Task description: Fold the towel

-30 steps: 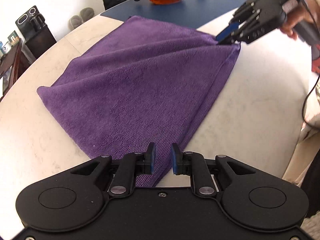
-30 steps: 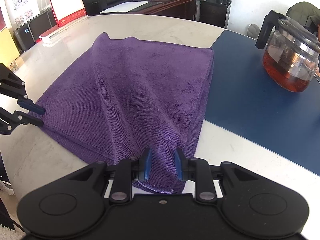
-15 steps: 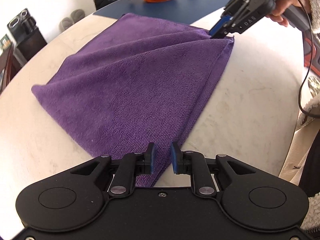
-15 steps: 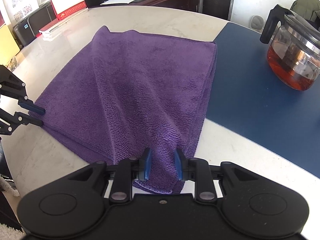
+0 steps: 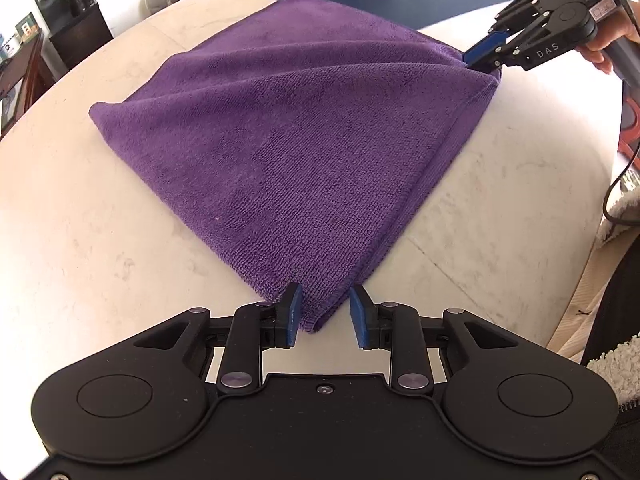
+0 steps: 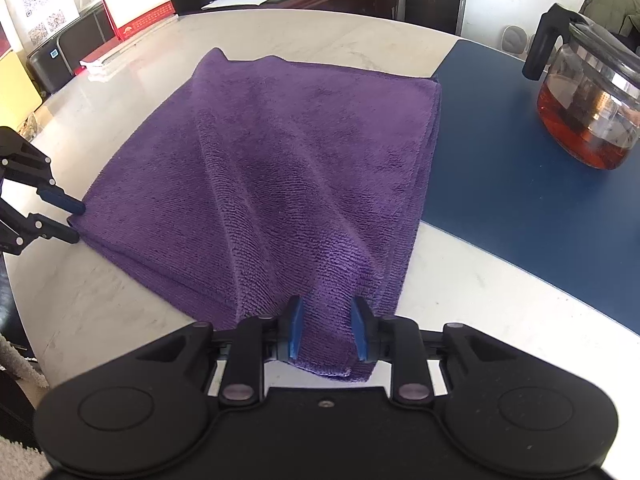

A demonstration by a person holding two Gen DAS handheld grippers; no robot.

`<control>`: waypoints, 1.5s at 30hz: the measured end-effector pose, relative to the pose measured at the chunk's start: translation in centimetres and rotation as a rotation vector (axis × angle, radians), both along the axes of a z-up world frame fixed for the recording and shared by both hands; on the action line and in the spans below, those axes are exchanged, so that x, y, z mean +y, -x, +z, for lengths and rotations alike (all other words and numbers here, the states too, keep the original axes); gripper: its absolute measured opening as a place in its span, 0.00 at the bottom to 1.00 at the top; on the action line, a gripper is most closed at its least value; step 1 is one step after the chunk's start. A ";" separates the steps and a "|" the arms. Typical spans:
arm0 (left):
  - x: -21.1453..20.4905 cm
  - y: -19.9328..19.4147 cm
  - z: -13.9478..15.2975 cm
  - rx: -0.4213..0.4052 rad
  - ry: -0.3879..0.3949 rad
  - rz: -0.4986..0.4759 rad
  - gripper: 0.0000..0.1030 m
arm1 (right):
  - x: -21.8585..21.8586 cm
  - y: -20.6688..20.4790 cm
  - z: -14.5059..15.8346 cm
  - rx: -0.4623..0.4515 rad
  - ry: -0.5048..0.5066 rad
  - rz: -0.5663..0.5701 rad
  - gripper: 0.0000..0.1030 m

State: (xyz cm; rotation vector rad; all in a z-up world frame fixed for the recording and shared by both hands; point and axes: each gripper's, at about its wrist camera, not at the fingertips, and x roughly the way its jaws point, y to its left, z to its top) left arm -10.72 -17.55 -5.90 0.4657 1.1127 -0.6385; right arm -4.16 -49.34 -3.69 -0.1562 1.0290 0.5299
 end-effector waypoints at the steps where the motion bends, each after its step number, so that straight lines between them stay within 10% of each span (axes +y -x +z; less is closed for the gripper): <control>1: 0.0 0.1 0.0 -0.004 -0.002 0.003 0.25 | 0.1 0.3 0.7 -0.044 -0.020 0.020 0.23; 17: 1.1 0.4 0.1 -0.031 0.054 0.121 0.27 | 13.7 1.8 1.2 -0.171 0.043 0.782 0.22; 32: 2.9 1.1 -0.1 -0.035 0.103 0.177 0.32 | 15.4 2.3 1.7 -0.148 0.112 0.853 0.01; 45: 3.9 2.4 0.3 -0.040 0.114 0.216 0.32 | 17.1 3.7 2.0 -0.196 0.094 0.920 0.05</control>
